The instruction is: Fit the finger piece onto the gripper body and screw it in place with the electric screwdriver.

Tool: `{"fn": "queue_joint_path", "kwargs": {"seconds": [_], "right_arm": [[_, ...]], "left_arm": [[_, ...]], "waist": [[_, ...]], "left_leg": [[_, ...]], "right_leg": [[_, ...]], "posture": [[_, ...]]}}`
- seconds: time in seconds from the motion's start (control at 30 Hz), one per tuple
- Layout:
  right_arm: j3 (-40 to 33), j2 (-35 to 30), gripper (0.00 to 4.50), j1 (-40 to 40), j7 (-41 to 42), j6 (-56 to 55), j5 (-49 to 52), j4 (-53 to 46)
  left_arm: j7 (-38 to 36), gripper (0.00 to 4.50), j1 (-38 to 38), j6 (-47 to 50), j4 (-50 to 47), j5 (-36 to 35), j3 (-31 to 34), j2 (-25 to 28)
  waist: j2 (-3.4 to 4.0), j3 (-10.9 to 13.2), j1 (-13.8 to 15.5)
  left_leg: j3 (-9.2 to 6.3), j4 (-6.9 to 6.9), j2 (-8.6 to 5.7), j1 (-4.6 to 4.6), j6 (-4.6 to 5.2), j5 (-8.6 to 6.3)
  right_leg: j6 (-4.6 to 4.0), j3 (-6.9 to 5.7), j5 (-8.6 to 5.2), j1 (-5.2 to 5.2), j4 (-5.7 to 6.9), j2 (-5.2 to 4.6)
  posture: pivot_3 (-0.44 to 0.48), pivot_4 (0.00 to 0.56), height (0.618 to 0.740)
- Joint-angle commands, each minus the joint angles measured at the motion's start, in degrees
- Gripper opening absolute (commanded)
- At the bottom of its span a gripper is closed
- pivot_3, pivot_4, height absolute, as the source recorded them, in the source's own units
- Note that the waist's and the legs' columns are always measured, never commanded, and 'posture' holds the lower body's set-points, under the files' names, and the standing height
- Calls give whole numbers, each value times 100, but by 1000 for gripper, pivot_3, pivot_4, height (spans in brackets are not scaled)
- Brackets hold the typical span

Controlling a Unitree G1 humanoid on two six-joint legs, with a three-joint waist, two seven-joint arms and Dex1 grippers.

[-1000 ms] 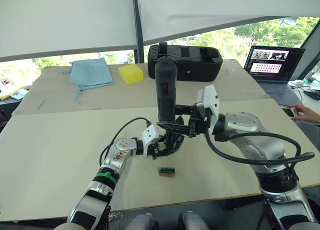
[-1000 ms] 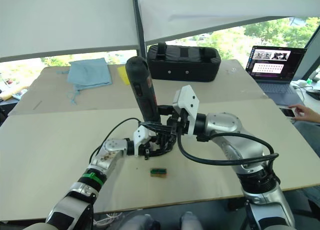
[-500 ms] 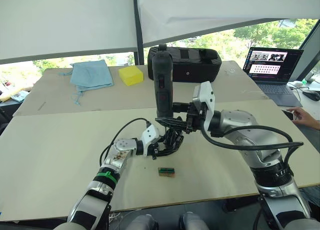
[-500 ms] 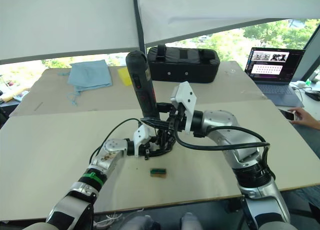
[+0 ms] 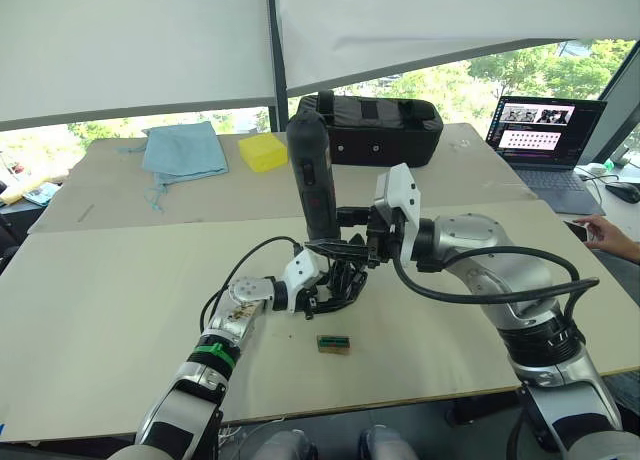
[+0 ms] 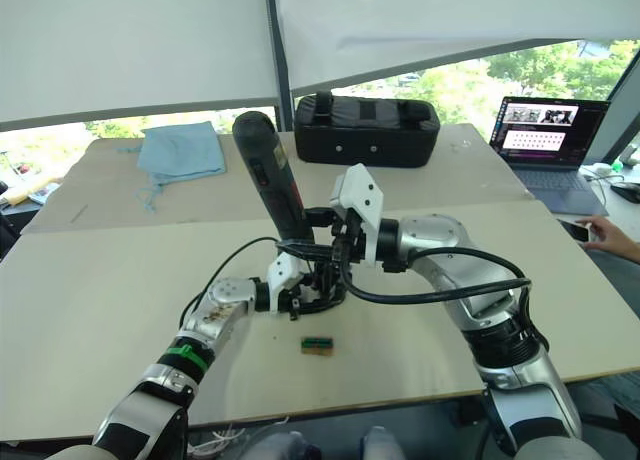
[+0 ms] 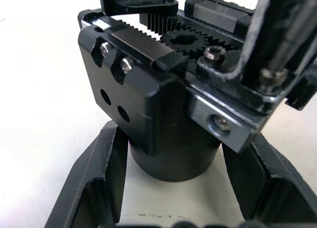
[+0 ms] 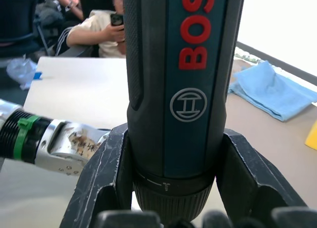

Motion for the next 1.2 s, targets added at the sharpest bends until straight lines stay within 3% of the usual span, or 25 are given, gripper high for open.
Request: {"fn": "queue_joint_path", "kwargs": {"seconds": [0.03,0.4,0.8,1.03,1.2], "right_arm": [[660,-442,1923,390,71,524,-918,1109],[554,-343,1923,248,-275,158,-1258,1887],[576,-546,1923,847,41,353,-860,719],[490,-301,1923,333,-354,77,-1227,1797],[580,-316,1923,210,-205,54,-1165,1975]], "left_arm": [[-27,2278,-109,-82,-165,-98,161,84],[-45,2278,-84,-90,-198,-94,163,135],[-64,2278,-125,-121,-156,-87,148,113],[-62,2278,-143,-132,-134,-81,154,125],[-32,2278,-129,-120,-162,-87,164,125]], "waist": [[3,-3,0],[7,-8,-5],[22,-25,-7],[24,-26,-14],[24,-26,-6]], "left_leg": [[0,0,0,0,0,0],[-2,-2,0,3,1,-2],[-2,-7,0,4,3,-6],[-4,-10,0,6,3,-7],[-4,-16,2,12,2,-7]], "right_leg": [[0,0,0,0,0,0],[2,1,-2,4,-1,-1],[64,10,-40,8,-2,-7],[71,12,-45,9,-3,-9],[71,13,-45,10,-1,-8]], "posture": [[0,150,740],[0,150,740],[0,150,740],[0,150,740],[0,150,740]]}}
